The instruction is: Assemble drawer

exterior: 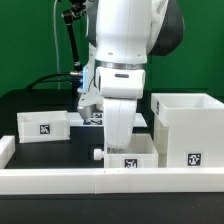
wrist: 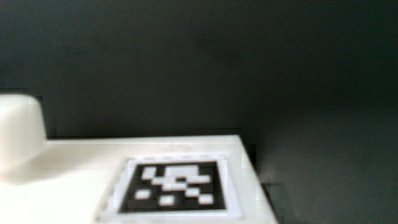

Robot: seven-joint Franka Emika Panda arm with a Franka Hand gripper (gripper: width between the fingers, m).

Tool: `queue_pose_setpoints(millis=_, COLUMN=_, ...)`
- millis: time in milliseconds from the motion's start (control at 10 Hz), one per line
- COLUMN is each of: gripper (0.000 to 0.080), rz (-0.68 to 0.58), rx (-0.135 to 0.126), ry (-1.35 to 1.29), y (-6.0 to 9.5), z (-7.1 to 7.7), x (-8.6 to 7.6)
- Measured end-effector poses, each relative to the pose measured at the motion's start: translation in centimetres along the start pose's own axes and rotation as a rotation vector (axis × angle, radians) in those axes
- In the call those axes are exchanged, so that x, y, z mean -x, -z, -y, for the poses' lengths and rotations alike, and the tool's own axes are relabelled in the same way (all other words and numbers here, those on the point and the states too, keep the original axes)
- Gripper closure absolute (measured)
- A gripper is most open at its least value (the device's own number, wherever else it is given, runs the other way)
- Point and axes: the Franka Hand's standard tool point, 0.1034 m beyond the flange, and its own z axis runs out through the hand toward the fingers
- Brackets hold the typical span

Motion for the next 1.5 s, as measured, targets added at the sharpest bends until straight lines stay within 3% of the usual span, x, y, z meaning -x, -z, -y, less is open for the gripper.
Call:
queue_pose_setpoints(millis=200, gripper=0.0757, rz=-0.001, rx=0.005, ry=-0.001, y=0.0, z=0.0, x=0.0)
queue_pose_setpoints(millis=300, gripper=0.0758, rz=-0.006, rx=0.036, ry=0.001, y=0.0, z=-0.2, x=-0.2)
queue_pose_setpoints(millis=800, gripper=0.0757, rz=-0.010, rx=0.035, ry=0.002, y=-0.1, z=-0.2, x=-1.3)
queue_pose_setpoints(millis=1500, gripper=0.0757, rz=-0.006, rx=0.033, ry=0.004, y=-0.1, z=-0.2, x=-1.4)
